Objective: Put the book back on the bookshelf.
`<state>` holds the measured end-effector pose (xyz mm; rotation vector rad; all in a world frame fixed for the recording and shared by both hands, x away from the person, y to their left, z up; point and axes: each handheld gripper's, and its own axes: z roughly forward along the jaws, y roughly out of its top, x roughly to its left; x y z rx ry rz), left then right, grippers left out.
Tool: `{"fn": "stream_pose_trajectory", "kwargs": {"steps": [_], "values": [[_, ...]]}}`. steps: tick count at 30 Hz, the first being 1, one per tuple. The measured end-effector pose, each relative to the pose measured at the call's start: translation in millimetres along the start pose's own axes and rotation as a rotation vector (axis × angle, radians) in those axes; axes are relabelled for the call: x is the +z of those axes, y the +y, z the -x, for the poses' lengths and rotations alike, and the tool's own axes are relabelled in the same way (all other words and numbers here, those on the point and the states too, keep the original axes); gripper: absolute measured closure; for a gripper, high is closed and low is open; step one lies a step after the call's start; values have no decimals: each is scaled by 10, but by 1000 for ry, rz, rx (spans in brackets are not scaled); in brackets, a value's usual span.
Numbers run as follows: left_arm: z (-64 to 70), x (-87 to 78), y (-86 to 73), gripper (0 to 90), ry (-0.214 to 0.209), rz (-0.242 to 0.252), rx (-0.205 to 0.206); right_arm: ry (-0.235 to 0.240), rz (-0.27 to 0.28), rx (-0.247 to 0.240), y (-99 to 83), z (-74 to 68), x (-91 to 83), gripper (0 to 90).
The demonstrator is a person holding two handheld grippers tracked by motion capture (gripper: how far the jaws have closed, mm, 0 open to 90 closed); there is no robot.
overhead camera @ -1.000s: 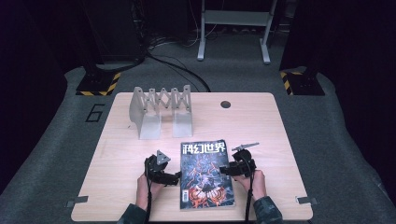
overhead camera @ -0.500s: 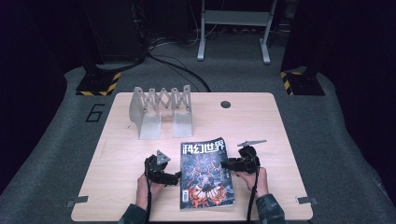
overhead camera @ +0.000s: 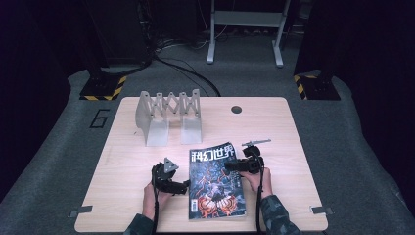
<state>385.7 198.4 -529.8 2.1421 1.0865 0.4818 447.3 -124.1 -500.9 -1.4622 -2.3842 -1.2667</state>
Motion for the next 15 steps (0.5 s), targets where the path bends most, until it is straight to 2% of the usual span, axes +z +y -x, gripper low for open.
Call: {"fn": "stream_pose_trajectory", "kwargs": {"steps": [4,7,10,15], "values": [[0,0,0,15,0,0,0,-17,-14,-17,66,-34,50,525],[0,0,0,15,0,0,0,-52,-26,-62,109,-56,93,550],[0,0,0,15,0,0,0,-65,-51,-64,158,-64,144,554],[-1,0,0,15,0,1,-1,-88,-76,-89,218,-102,169,641]]}}
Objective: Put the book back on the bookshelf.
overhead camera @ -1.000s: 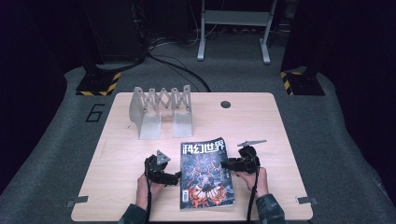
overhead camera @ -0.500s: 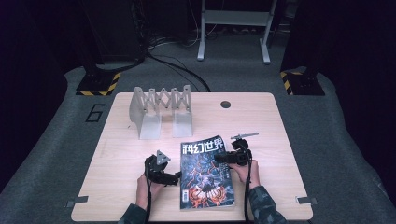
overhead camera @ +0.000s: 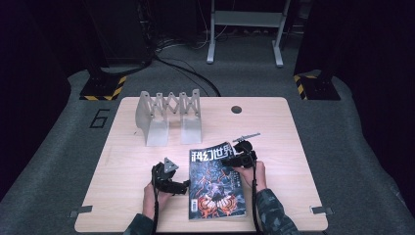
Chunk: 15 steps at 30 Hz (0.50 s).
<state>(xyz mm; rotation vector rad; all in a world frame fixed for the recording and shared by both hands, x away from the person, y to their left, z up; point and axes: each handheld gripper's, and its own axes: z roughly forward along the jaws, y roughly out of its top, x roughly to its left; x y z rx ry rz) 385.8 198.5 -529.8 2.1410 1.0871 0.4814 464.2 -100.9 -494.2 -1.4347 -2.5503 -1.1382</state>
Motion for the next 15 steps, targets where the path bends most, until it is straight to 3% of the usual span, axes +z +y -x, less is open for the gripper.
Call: {"fn": "stream_pose_trajectory", "kwargs": {"steps": [2,6,15], "values": [[0,0,0,15,0,0,0,-10,-1,-12,-5,-2,-5,690],[1,0,0,15,0,1,-1,-7,8,14,-21,-6,-30,770],[1,0,1,15,1,0,0,10,26,3,-29,-33,-74,845]]}}
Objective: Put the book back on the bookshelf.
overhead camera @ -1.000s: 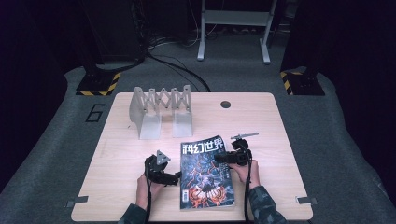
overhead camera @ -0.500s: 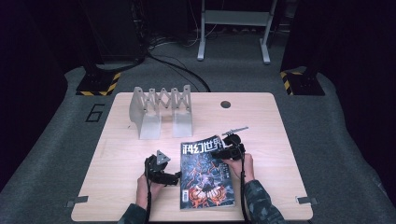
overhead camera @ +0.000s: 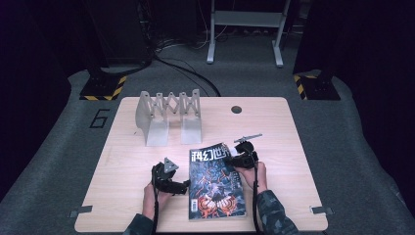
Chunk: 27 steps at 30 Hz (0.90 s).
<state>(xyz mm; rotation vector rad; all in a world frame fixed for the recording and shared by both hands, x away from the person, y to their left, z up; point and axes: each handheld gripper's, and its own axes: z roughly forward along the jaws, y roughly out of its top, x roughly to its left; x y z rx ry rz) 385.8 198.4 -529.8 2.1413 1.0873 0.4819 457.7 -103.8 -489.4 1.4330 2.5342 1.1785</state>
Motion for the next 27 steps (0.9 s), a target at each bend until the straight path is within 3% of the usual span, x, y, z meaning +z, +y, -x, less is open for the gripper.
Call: {"fn": "stream_pose_trajectory", "kwargs": {"steps": [4,12,20,22,23,25,27], "values": [[1,0,0,15,1,-1,1,5,23,-22,0,-29,-34,862],[13,-4,-5,14,9,0,-11,23,47,-20,-12,-95,-114,874],[22,-3,-3,1,17,-7,-23,10,63,-82,30,-216,-176,879],[17,-17,10,1,3,-27,-5,10,73,-94,39,-244,-188,880],[16,-22,14,1,-1,-30,-11,8,78,-104,45,-255,-193,881],[-3,-40,27,0,-37,-15,-53,7,82,-106,55,-294,-208,882],[-16,-82,53,1,-46,5,-96,6,92,-123,66,-323,-223,883]]}}
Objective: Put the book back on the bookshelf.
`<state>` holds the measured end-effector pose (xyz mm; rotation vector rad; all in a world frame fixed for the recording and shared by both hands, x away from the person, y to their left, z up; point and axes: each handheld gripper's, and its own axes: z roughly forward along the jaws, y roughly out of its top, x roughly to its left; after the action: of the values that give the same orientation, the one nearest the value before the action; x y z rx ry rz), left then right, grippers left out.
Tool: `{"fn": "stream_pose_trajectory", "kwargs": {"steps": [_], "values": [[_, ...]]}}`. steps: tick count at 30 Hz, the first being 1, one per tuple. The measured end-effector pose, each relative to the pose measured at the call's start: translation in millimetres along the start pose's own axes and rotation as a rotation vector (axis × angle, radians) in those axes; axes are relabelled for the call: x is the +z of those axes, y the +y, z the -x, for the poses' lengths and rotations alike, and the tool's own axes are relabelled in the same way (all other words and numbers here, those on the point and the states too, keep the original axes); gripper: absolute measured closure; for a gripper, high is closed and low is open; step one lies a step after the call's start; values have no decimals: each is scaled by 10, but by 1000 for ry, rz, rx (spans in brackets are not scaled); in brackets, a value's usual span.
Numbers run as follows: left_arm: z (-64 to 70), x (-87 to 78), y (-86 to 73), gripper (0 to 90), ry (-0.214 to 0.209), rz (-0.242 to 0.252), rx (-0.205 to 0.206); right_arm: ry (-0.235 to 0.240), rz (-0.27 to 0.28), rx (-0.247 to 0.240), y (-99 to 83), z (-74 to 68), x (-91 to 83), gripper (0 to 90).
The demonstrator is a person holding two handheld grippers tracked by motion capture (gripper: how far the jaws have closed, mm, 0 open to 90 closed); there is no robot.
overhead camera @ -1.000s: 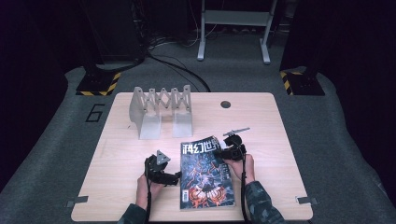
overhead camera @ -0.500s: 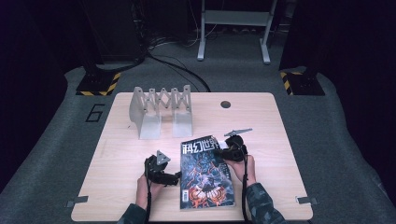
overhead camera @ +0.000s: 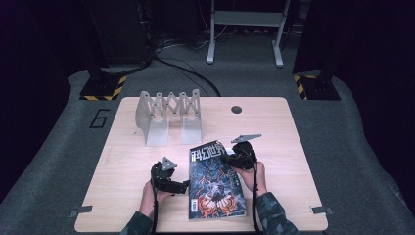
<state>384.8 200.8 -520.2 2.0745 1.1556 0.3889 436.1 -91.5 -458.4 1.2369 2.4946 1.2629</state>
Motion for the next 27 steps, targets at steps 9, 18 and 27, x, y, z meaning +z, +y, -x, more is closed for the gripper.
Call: {"fn": "stream_pose_trajectory", "kwargs": {"steps": [9,18,27], "values": [[-3,-12,157,50,-136,52,-76,-5,71,-44,36,-162,-67,884],[80,165,250,128,-203,30,-66,-1,127,-104,55,-313,-170,884],[141,272,276,197,-265,-9,-31,11,166,-117,2,-316,-206,884]]}}
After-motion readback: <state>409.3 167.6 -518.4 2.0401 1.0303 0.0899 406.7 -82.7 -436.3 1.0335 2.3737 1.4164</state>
